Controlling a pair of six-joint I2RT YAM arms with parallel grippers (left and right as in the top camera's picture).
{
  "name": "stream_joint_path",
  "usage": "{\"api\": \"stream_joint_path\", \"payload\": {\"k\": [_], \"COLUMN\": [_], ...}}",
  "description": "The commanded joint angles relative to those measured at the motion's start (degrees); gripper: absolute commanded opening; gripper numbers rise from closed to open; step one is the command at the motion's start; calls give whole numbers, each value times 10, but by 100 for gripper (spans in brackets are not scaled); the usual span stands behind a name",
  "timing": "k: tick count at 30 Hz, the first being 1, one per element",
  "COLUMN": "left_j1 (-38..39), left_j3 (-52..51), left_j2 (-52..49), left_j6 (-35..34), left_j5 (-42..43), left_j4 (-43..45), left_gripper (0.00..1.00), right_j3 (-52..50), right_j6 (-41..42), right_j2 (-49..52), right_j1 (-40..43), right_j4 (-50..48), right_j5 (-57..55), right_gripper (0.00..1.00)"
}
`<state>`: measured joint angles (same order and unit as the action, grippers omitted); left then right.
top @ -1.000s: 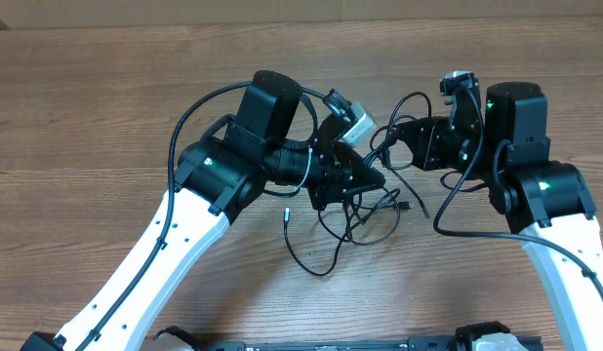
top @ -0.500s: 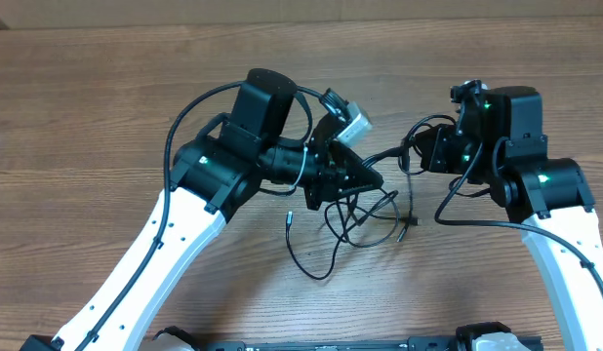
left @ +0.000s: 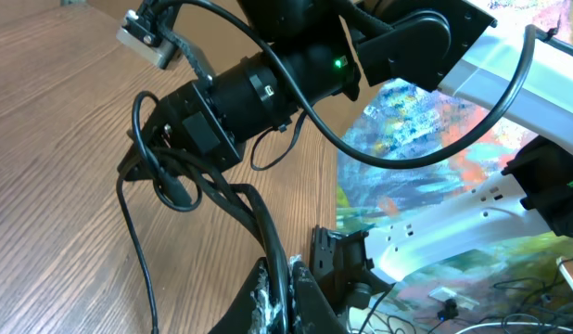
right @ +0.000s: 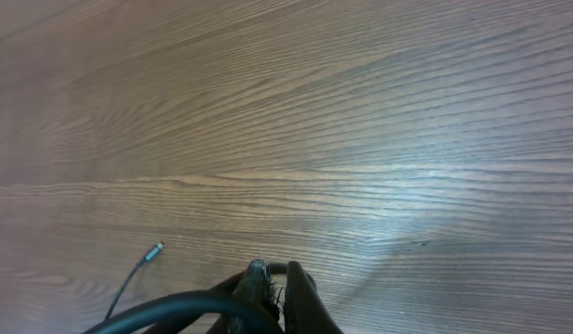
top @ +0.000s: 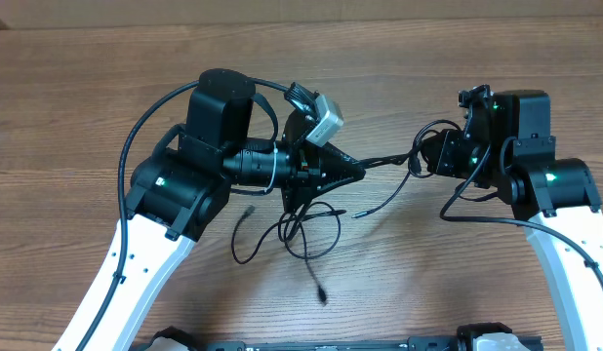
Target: Untangle cables
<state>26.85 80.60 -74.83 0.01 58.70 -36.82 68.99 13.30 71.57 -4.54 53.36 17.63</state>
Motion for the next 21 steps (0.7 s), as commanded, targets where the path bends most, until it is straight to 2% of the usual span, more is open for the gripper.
{"api": "stream_joint_path", "payload": {"k": [1, 6, 11, 14, 19, 21], "left_j1": [-7, -7, -7, -7, -7, -7], "left_j3": [9, 9, 9, 9, 9, 9], "left_j2": [36, 36, 36, 36, 36, 33], "left_j6": [13, 4, -79, -120, -122, -121], "left_j5": [22, -71, -208, -280, -291, -334], "left_j4": [6, -17, -40, -61, -76, -102], "left_gripper": [4, 4, 4, 4, 4, 4], "right_j3": [-4, -4, -4, -4, -4, -3], "right_j6": [2, -51, -118, -185, -229, -226], "right_j2": [6, 6, 4, -2, -10, -12], "right_j1": [18, 18, 18, 18, 18, 18], "right_j4": [-3, -23, -42, -63, -113, -144], "right_j5": [8, 201, 370, 529, 697, 723], "right_gripper": [4, 4, 4, 4, 4, 4]}}
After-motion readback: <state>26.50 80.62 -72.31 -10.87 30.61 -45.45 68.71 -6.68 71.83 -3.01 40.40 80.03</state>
